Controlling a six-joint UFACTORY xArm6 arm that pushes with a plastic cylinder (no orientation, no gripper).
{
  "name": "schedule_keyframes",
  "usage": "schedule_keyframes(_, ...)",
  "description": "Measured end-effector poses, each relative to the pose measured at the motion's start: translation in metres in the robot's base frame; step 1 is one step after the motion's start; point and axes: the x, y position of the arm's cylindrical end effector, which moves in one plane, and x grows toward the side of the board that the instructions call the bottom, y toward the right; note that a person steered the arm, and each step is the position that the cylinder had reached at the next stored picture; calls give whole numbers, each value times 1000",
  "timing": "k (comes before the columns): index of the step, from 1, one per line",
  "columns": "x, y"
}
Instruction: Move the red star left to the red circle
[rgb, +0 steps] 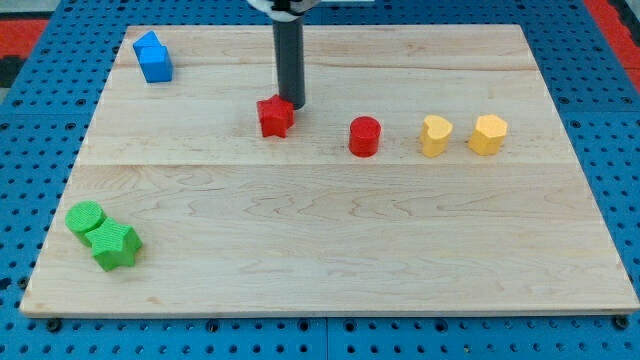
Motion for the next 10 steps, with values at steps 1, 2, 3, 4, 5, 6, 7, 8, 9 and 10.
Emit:
schedule_keyframes(1,0,-22)
schedule_keyframes(2,0,-75)
schedule_keyframes(3,9,-76)
schedule_keyframes(4,12,-33)
schedule_keyframes(5,13,-46)
schedule_keyframes(6,22,-70)
schedule_keyframes(7,40,-42)
schedule_keyframes(8,42,-33)
schedule_keyframes(9,42,-67)
schedule_keyframes(10,48,-130)
